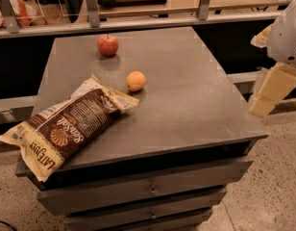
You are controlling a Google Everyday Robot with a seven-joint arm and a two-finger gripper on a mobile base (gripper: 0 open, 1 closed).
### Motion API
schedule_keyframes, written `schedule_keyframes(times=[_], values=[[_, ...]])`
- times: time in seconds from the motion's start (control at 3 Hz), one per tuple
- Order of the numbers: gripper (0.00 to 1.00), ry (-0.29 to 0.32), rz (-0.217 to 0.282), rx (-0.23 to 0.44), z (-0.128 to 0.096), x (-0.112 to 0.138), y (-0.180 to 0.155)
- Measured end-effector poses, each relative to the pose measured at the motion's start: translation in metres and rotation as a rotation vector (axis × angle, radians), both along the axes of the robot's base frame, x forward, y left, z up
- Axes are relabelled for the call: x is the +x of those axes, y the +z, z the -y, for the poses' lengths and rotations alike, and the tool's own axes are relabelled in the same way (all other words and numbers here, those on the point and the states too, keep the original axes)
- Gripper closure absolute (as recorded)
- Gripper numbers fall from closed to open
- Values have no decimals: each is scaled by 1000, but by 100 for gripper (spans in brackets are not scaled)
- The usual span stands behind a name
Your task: Pick apple
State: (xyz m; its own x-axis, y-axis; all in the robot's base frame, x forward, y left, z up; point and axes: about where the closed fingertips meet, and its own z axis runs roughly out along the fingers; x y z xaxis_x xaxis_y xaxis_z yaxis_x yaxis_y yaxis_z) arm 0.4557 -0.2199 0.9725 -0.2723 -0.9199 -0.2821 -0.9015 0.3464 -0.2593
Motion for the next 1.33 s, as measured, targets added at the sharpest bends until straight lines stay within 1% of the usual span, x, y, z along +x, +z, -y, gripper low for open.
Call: schedule_keyframes(times=[0.33, 0.67, 1.0, 1.33], values=[[0, -121, 74, 108, 12, 26, -6], [0, -215, 180, 224, 26, 59, -8], [0, -245, 276, 337, 31, 94, -3], [0, -191, 300, 441, 21, 134, -4]])
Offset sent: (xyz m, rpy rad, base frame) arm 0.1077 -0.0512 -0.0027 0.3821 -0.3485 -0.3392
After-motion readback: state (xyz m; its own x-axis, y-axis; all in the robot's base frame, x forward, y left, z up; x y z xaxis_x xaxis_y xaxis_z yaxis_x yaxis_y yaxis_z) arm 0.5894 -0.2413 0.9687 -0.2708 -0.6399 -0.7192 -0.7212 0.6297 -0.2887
